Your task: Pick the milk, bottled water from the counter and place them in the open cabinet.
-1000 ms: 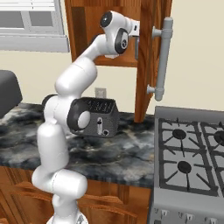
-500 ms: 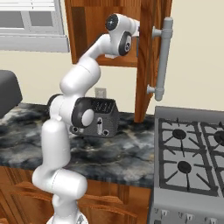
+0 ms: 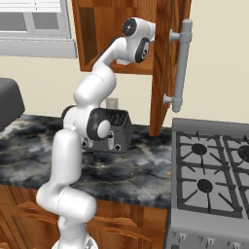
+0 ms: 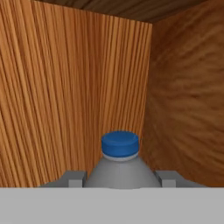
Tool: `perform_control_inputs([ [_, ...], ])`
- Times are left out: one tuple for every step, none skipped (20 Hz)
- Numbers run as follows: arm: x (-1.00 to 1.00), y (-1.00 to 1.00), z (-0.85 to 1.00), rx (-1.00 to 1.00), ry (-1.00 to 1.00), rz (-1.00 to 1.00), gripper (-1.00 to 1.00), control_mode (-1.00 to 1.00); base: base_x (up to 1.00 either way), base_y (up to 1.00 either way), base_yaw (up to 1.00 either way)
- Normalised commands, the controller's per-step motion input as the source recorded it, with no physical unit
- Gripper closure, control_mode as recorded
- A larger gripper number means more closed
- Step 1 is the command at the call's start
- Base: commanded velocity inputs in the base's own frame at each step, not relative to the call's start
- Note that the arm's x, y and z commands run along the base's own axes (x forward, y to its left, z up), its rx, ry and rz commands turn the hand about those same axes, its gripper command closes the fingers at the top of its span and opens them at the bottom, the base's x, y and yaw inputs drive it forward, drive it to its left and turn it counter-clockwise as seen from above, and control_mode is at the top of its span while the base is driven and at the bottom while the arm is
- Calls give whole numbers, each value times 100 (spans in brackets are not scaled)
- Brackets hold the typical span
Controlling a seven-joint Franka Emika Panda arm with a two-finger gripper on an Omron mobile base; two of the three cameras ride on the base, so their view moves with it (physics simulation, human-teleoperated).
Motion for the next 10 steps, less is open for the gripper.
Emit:
perform_control_inputs([
  [25, 0, -17, 0, 0, 3, 100, -100, 0, 0, 0],
  [27, 0, -12, 0, 0, 2, 100, -100, 0, 0, 0],
  [21, 0, -9, 0, -1, 2, 100, -100, 0, 0, 0],
  [16, 0, -4, 0, -2, 2, 100, -100, 0, 0, 0],
  [6, 0, 0, 0, -6, 1, 100, -100, 0, 0, 0],
  [6, 0, 0, 0, -5, 1, 100, -100, 0, 0, 0],
  [8, 0, -1, 0, -4, 1, 100, -100, 0, 0, 0],
  [12, 0, -3, 0, -3, 1, 100, -100, 0, 0, 0],
  [18, 0, -11, 0, 0, 1, -100, -100, 0, 0, 0],
  [29, 0, -13, 0, 0, 0, -100, -100, 0, 0, 0],
])
